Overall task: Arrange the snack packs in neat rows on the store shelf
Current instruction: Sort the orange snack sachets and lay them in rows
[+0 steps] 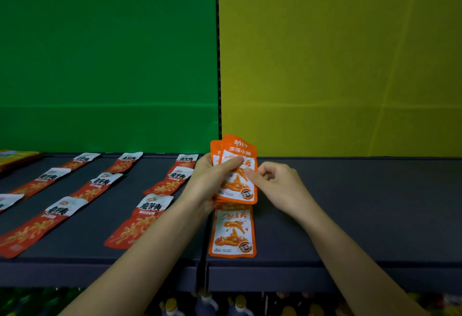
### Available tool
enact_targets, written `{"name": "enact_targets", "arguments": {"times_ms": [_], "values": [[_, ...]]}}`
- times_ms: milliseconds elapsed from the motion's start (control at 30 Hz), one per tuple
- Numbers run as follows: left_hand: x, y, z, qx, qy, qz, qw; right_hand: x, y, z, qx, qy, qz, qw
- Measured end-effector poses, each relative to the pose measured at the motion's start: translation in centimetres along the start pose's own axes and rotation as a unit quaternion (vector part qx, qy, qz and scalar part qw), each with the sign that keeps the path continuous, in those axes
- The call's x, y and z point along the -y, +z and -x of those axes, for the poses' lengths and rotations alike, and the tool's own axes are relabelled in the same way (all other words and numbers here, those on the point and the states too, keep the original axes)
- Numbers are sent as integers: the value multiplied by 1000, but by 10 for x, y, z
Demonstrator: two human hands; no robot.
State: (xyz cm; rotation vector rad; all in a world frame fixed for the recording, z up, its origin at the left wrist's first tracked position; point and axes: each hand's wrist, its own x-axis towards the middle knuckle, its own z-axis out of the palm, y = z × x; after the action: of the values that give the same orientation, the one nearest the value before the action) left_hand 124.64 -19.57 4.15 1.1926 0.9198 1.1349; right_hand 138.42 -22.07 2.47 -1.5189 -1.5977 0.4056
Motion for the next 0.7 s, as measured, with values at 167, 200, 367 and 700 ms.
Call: {"name": "enact_targets", "arguments": {"times_ms": [167, 200, 367, 700], "values": [[-10, 20, -18, 5, -18, 28, 999, -29, -26, -31, -25, 11, -134, 991], [-12, 20, -21, -4, -26, 39, 999, -38, -32, -40, -41, 21, -140, 989], [-13, 17, -28, -48, -74, 39, 995, -93, -55, -81, -88, 98, -29, 991], [6, 33, -38, 50, -134, -98, 985, -152, -78, -100, -14, 181, 162, 970]]}}
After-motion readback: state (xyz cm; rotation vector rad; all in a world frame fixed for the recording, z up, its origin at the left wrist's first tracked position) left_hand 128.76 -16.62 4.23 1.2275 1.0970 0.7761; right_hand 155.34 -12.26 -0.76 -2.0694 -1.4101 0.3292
